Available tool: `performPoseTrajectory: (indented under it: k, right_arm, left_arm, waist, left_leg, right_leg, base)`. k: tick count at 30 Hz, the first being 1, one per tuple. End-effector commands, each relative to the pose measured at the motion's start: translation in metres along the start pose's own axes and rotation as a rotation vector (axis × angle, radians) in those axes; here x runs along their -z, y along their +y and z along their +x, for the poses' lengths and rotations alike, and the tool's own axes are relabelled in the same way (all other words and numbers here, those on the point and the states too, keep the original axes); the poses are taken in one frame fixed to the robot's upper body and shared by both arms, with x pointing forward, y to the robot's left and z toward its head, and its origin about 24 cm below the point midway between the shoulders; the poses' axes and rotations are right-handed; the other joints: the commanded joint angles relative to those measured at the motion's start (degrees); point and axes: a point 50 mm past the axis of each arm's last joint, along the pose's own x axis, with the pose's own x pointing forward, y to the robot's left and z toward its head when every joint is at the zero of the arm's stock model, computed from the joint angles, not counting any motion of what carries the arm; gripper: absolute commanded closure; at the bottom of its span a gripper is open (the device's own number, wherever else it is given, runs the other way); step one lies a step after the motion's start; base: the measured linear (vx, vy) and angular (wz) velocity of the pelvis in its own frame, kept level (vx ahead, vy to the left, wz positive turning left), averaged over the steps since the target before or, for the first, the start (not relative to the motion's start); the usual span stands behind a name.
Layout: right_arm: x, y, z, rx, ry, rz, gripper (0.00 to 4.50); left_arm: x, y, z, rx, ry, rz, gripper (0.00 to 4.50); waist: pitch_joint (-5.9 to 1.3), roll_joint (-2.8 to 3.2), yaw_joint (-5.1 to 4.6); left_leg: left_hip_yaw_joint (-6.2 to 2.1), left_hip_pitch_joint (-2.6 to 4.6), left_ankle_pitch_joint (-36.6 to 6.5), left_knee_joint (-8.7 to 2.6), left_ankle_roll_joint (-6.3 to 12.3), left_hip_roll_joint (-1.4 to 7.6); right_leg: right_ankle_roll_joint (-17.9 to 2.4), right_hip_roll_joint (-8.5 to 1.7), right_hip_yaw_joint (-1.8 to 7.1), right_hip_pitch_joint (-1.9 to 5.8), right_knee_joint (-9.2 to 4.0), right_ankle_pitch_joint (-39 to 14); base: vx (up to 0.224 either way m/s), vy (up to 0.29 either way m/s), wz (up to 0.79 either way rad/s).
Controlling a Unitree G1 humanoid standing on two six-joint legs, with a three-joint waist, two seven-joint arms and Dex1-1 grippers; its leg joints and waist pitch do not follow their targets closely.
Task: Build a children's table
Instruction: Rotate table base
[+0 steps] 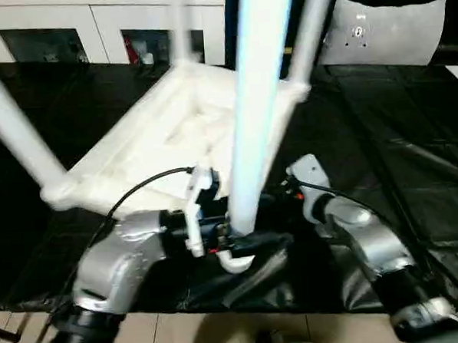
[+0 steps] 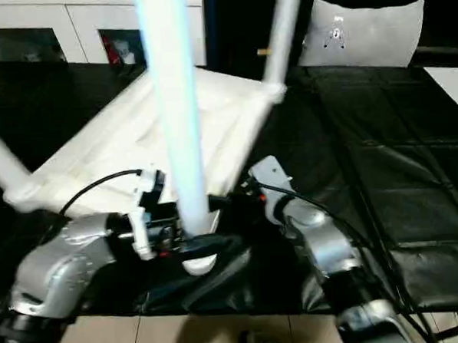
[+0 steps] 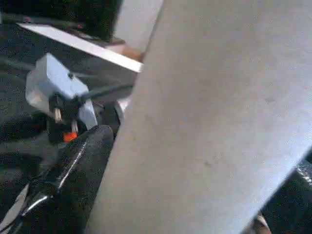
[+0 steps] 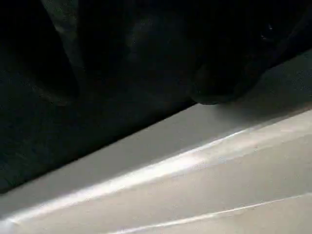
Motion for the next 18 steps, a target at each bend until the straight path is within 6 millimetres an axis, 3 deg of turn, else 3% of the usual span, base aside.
performPoseTrajectory:
  k: [1, 4, 8, 11, 14, 15, 18]
  right_arm:
    - [-0.013, 0.027, 0.015, -0.095, -0.064, 0.016, 0.00]
    - [-0.010, 0.026, 0.018, -0.072, -0.059, 0.051, 0.00]
    - [-0.003, 0.012, 0.015, 0.003, -0.047, 0.046, 0.00]
    - [0.002, -0.003, 0.007, 0.052, -0.044, 0.050, 0.00]
    - [0.005, -0.017, -0.001, 0.097, -0.049, 0.058, 0.00]
    - [0.006, -0.029, -0.010, 0.112, -0.070, 0.071, 0.00]
    - [0.003, -0.041, -0.028, 0.041, -0.109, 0.057, 0.00]
  left_arm:
    - [-0.004, 0.007, 0.014, -0.043, -0.011, 0.050, 0.11]
    - [-0.008, 0.012, 0.017, -0.075, -0.027, 0.077, 0.11]
    - [-0.012, 0.019, 0.023, -0.144, -0.033, 0.142, 0.11]
    - [-0.011, 0.026, 0.021, -0.215, -0.014, 0.203, 0.11]
    - [-0.010, 0.029, 0.018, -0.234, 0.002, 0.229, 0.11]
    - [-0.009, 0.027, 0.011, -0.206, 0.018, 0.219, 0.11]
    - [-0.004, 0.022, -0.006, -0.096, 0.039, 0.158, 0.11]
  waist:
    - [-3.33, 0.07, 0.48]
    - [-3.40, 0.07, 0.39]
    - [-3.59, 0.22, 0.86]
    - [-3.76, 0.42, 1.35]
    - [-3.96, 0.53, 1.91]
    - [-3.97, 0.48, 2.35]
    - [-3.99, 0.66, 2.88]
  left_leg:
    - [-1.37, 0.27, -19.1, -4.33, 1.25, 2.66]
    - [-1.56, 0.26, -19.7, -4.40, 0.97, 2.75]
    - [-1.24, 0.60, -19.0, -4.35, 1.22, 2.94]
    - [-1.31, 0.21, -17.4, -4.48, 1.60, 3.02]
    - [-1.02, 0.24, -15.4, -4.30, 2.35, 2.94]
    - [-0.92, 0.36, -14.9, -4.29, 2.54, 2.97]
    - [-0.81, 0.36, -14.3, -4.31, 3.05, 3.03]
  right_leg:
    - [-7.9, -3.88, 2.99, 2.59, -5.04, -29.0]
    - [-7.6, -4.04, 2.92, 2.65, -5.11, -29.6]
    - [-9.1, -3.93, 3.15, 2.45, -4.93, -26.2]
    - [-9.7, -3.88, 3.18, 2.99, -4.49, -22.7]
    - [-10.6, -4.00, 3.34, 3.08, -4.26, -20.5]
    - [-11.1, -3.99, 3.36, 3.08, -4.18, -20.0]
    - [-11.7, -3.88, 3.46, 3.19, -3.83, -18.5]
  base:
    - [0.000, 0.000, 0.00]
    - [0.000, 0.000, 0.00]
    - [0.000, 0.000, 0.00]
    - [0.000, 0.000, 0.00]
    - [0.000, 0.000, 0.00]
    - [0.000, 0.000, 0.00]
    - [0.000, 0.000, 0.00]
